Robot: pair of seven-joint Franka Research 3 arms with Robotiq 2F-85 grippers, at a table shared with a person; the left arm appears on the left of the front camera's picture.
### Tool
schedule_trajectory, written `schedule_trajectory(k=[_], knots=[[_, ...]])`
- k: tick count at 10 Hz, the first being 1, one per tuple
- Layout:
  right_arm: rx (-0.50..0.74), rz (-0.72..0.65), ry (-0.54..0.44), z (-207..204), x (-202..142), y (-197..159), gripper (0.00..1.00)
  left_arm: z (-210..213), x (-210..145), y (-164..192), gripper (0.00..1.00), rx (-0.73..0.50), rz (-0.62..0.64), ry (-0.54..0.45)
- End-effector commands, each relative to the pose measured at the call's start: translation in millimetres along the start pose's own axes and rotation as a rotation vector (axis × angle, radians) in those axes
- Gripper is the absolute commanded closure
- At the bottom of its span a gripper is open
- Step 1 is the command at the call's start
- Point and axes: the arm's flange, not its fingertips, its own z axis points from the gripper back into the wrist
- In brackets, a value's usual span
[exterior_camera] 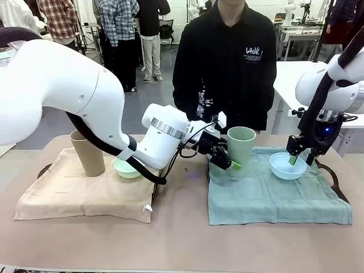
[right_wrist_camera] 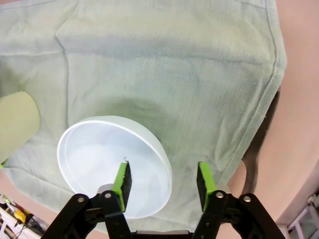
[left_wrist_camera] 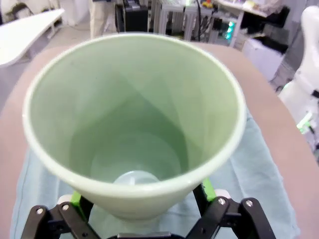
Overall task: Set up a tray with a mat and arrange the tableware.
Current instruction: Place the Picnic Bowl and Reusable plastic cup back onto the Handle tray in front of the human's position.
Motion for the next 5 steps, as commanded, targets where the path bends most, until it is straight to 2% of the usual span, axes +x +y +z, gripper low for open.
schedule_trajectory(k=[1,3,5], knots=[[-0.041,-0.006,-0.023,18.8,-8.8,5.3,0.00,12.8,6.4,-6.9,0.00,-0.014,0.056,0.138],[-0.049,-0.003,-0.062,46.9,-20.9,4.9,0.00,29.4,9.0,-10.1,0.00,0.002,0.131,0.214],[-0.060,0.015,-0.094,70.2,-36.2,7.6,0.00,53.8,21.4,-13.7,0.00,0.065,0.153,0.288]])
